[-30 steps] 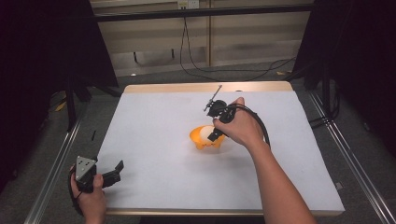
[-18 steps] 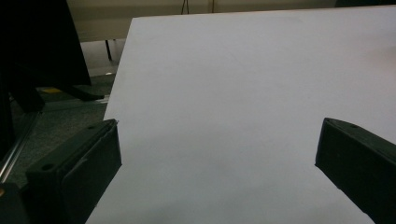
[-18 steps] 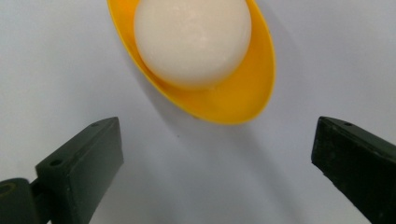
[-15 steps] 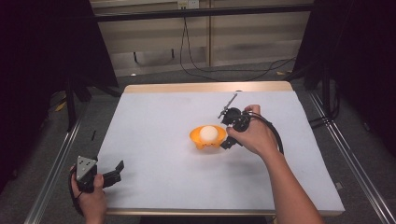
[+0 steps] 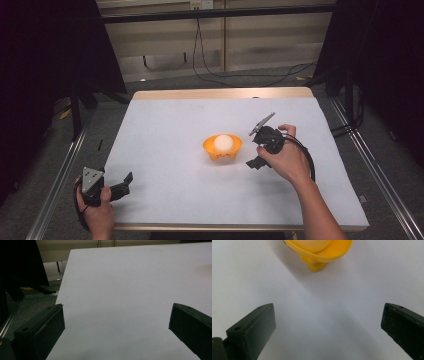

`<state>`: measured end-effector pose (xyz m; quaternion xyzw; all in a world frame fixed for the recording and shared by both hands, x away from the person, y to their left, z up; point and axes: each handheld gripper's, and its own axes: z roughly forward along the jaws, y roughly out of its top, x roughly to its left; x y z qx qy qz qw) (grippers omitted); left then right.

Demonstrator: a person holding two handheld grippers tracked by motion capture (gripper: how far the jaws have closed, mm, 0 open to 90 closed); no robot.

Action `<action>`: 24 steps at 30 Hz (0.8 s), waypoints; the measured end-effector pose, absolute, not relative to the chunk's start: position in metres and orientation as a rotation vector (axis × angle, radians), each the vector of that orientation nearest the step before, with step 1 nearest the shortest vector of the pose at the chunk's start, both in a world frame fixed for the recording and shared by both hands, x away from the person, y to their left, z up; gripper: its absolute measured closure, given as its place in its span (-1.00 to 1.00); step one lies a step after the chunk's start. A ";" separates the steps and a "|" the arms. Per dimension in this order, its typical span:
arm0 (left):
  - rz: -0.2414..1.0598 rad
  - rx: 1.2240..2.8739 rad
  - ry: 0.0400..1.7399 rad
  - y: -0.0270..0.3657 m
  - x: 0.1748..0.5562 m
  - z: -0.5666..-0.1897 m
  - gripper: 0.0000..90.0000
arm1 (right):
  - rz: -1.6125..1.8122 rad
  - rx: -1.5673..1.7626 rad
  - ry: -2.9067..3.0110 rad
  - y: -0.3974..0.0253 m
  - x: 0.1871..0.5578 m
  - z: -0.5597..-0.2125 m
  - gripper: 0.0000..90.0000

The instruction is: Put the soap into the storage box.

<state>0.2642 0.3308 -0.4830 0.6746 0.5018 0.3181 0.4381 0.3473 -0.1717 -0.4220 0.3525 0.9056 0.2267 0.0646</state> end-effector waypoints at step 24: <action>0.797 1.683 1.244 0.331 0.264 -0.483 -1.00 | 0.980 1.163 2.456 -0.232 0.291 -0.451 -1.00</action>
